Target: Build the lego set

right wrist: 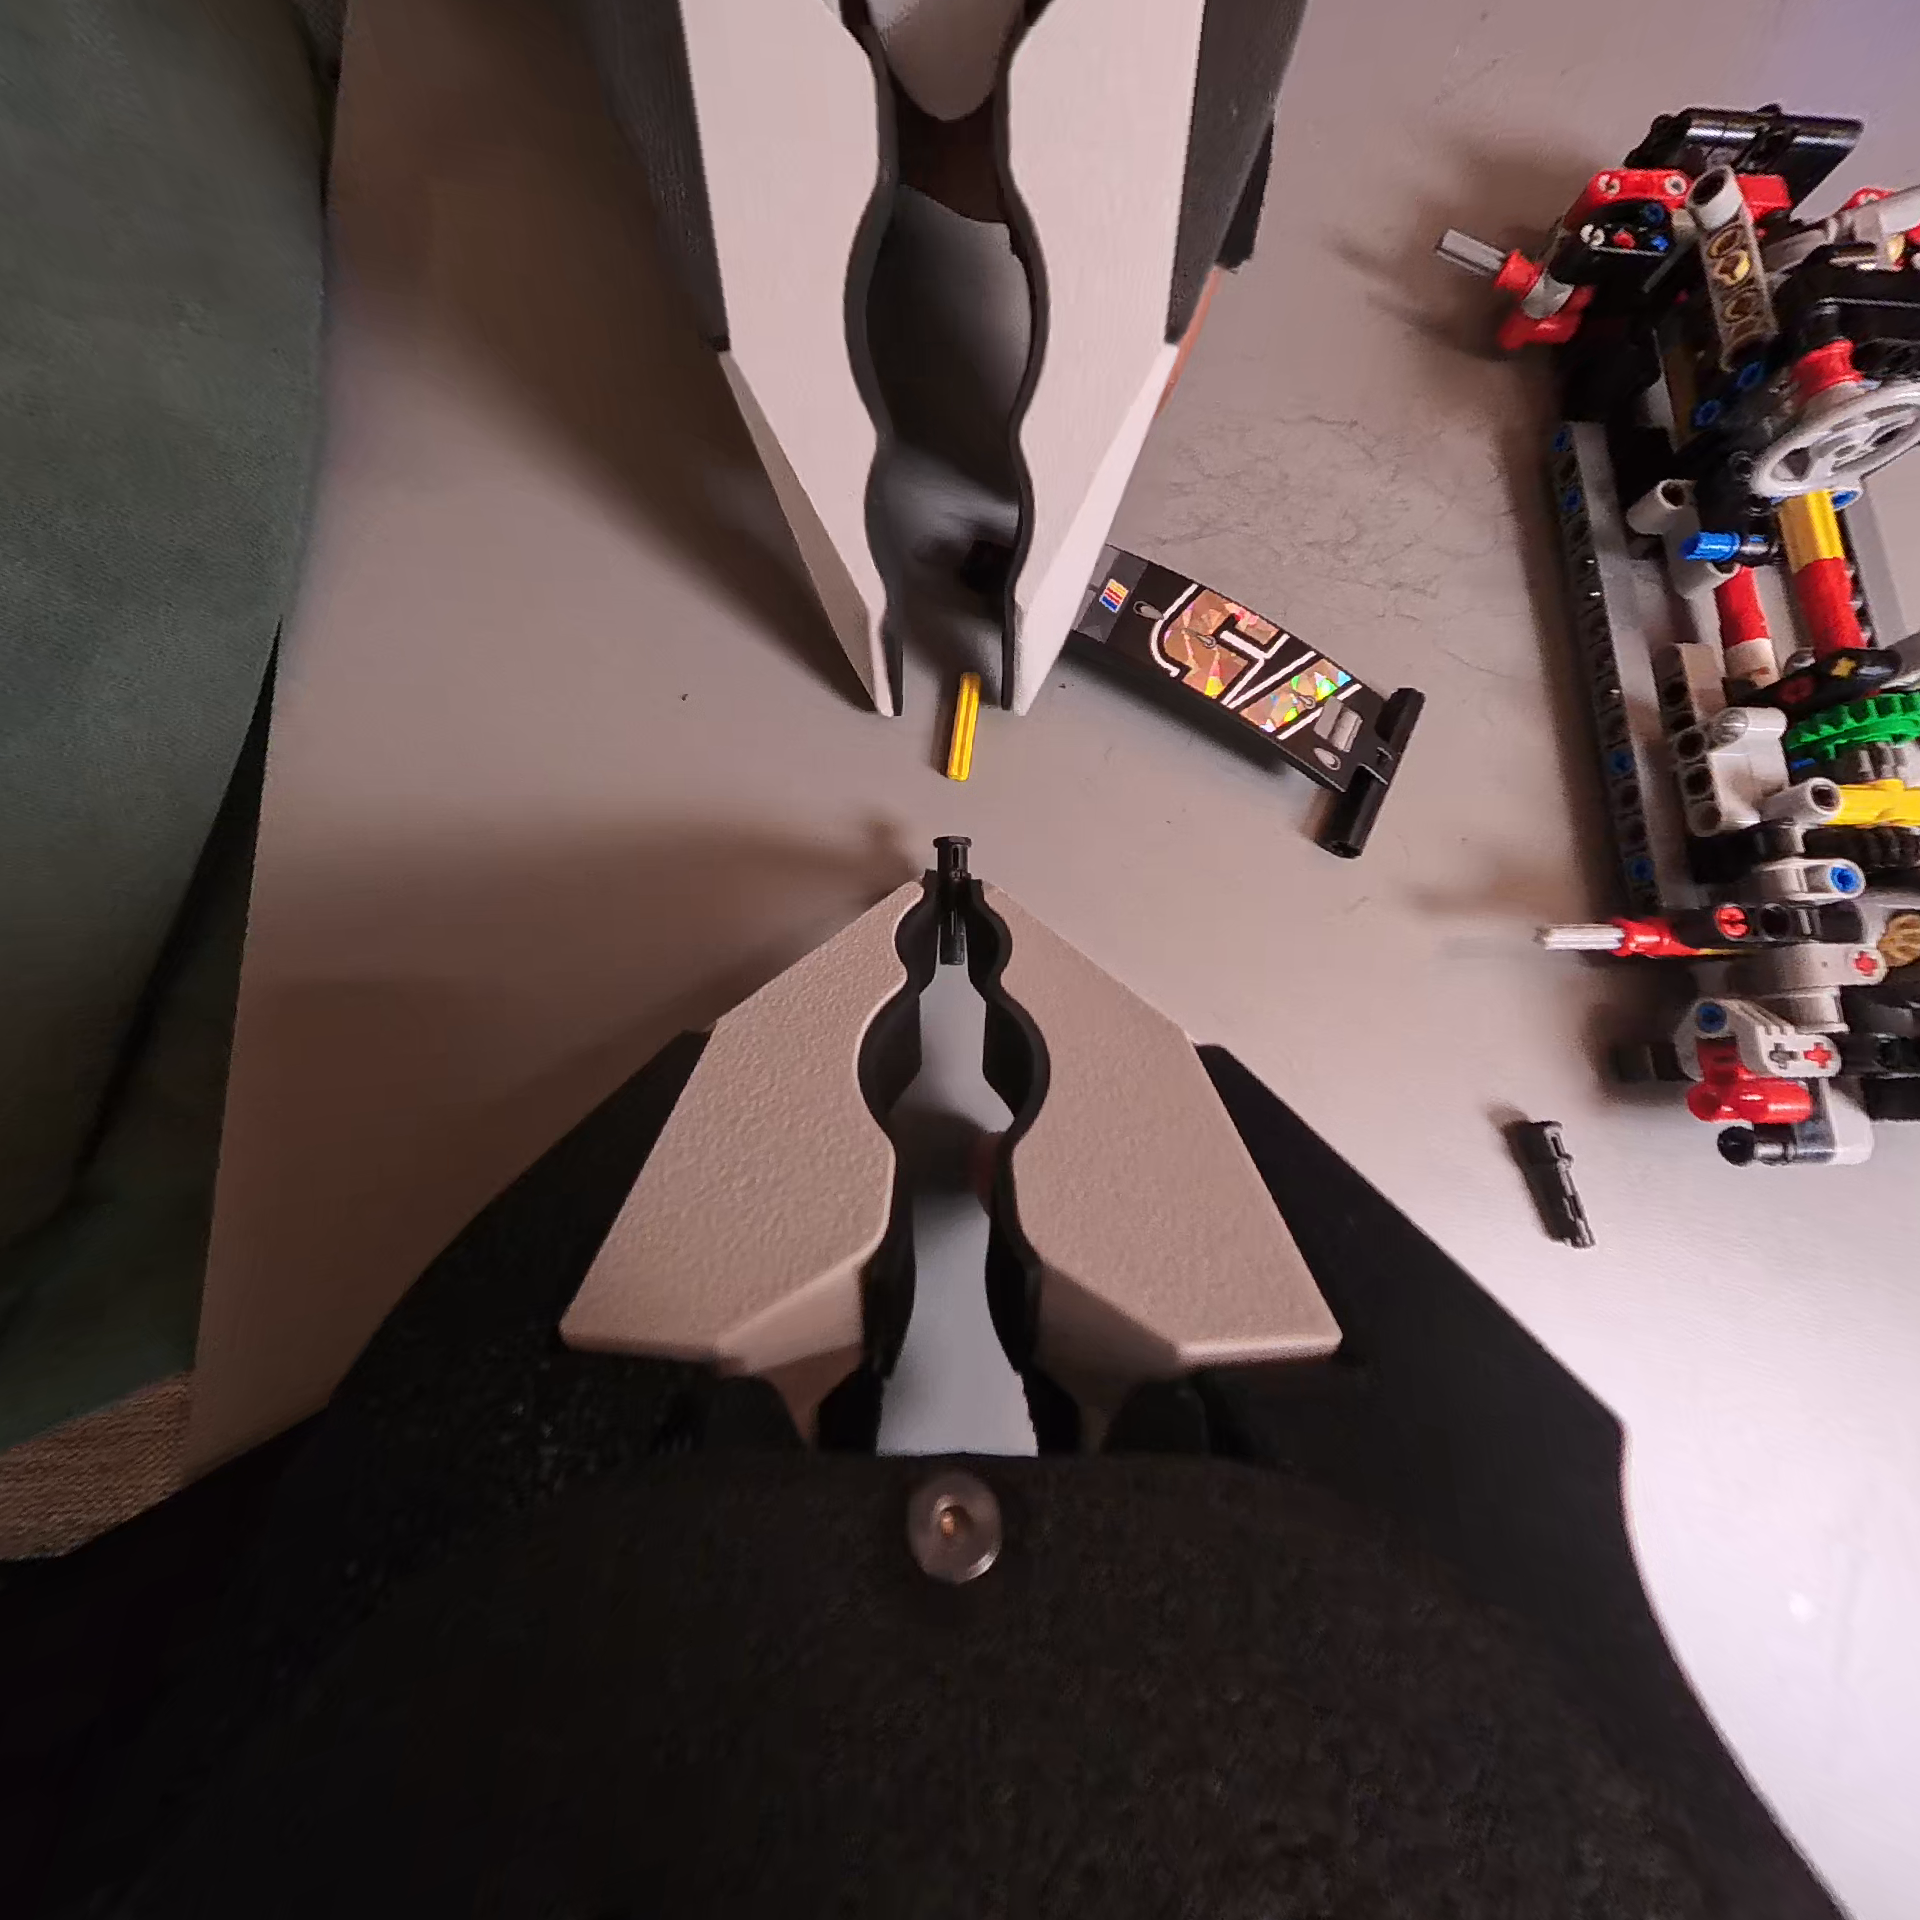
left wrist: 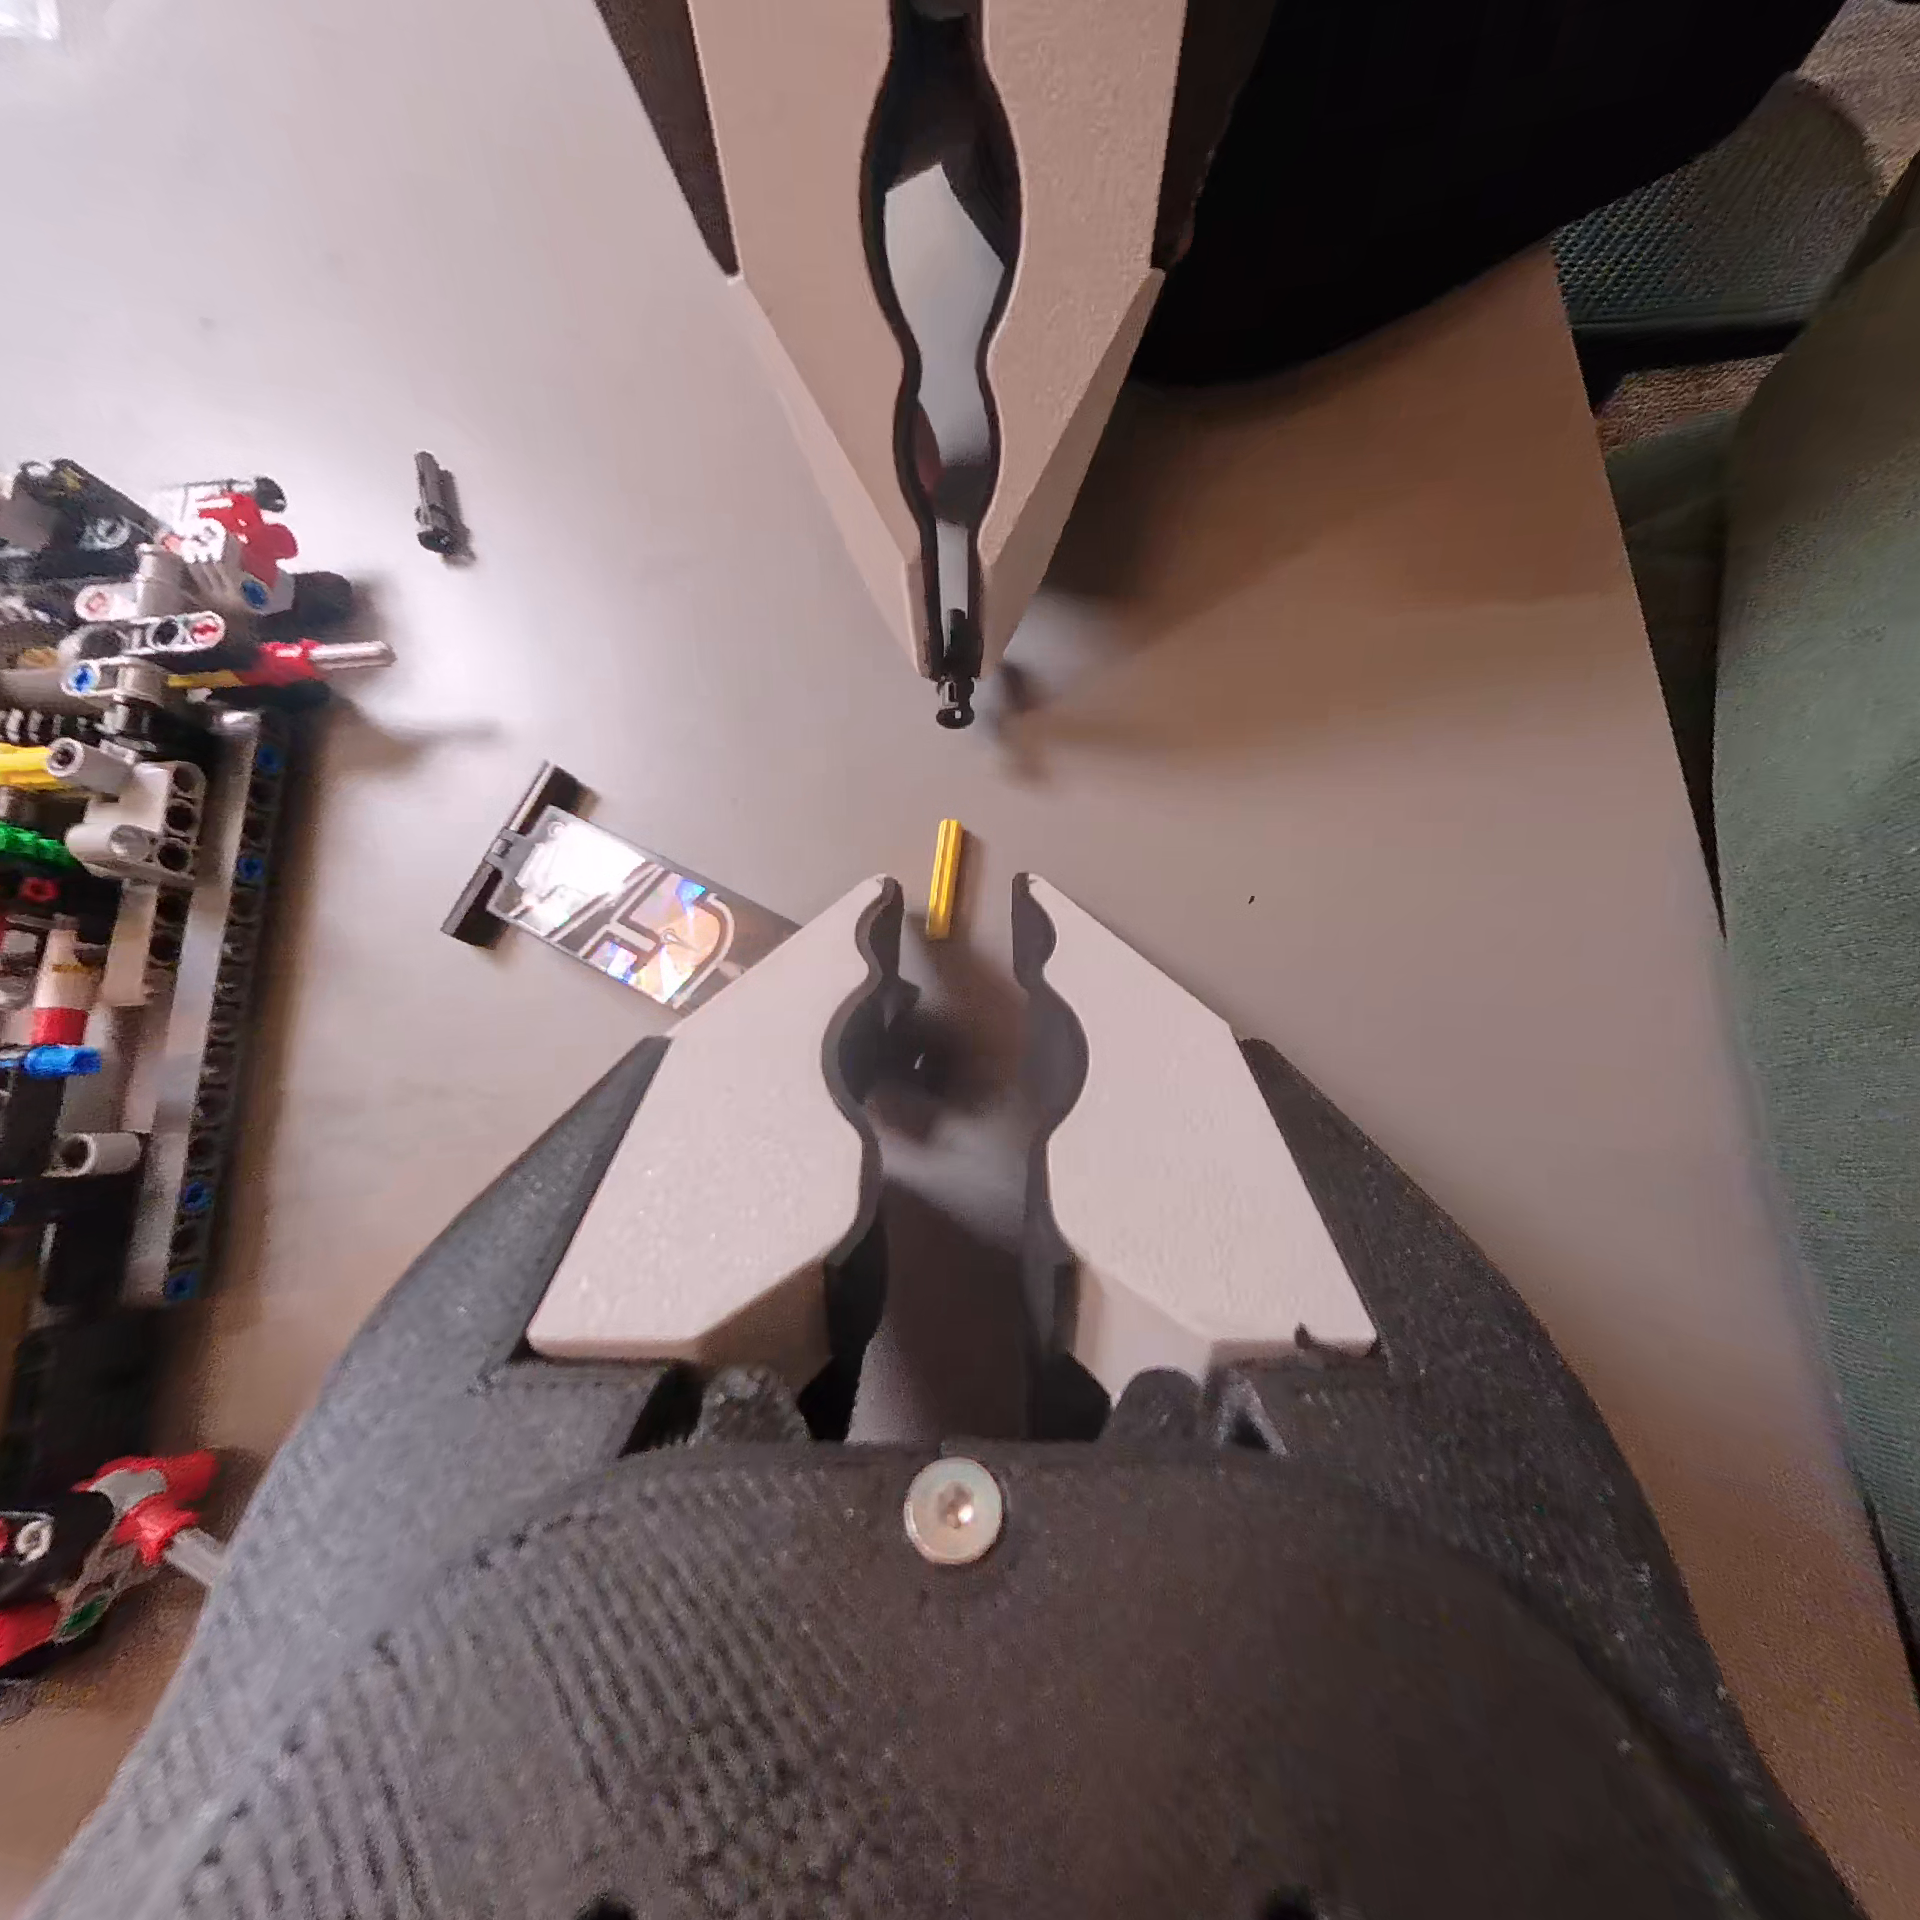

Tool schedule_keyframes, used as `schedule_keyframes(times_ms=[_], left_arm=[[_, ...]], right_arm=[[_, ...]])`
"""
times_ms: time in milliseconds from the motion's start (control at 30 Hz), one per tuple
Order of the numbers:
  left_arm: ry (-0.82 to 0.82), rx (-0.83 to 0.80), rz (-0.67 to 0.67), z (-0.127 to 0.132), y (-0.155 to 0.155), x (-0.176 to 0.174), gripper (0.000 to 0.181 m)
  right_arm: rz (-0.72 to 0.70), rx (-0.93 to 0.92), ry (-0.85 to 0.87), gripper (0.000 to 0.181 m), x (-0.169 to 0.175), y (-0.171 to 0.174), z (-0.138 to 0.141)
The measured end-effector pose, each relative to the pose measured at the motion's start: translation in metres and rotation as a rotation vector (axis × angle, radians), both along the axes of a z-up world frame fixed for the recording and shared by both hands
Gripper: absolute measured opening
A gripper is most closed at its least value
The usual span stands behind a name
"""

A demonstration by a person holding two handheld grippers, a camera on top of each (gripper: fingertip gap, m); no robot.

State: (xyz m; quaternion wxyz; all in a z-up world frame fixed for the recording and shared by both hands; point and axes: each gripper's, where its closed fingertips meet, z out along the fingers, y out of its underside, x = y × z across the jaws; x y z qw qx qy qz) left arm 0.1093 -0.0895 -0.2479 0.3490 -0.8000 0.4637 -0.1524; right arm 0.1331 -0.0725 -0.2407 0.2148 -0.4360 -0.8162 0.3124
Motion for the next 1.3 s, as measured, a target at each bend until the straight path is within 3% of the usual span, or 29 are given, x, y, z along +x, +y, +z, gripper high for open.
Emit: schedule_keyframes(times_ms=[33, 200, 367, 767, 1300], left_arm=[[-0.004, -0.024, 0.003, 0.000, 0.000, 0.000, 0.019], [-0.022, -0.109, 0.009, -0.002, -0.002, 0.002, 0.008], [-0.030, -0.074, 0.013, -0.001, -0.002, 0.002, 0.001], [-0.377, -0.321, 0.096, 0.017, -0.013, -0.007, 0.001], [-0.406, -0.377, 0.135, 0.015, -0.015, -0.010, 0.001]], right_arm=[[0.001, 0.000, 0.005, 0.001, 0.000, 0.000, 0.000], [0.006, -0.001, 0.027, 0.001, -0.001, -0.003, 0.002], [0.000, 0.035, 0.085, 0.001, -0.009, -0.004, 0.008], [0.080, 0.163, 0.222, 0.000, -0.025, -0.010, 0.011], [0.130, 0.144, 0.276, 0.000, -0.029, -0.019, 0.007]])
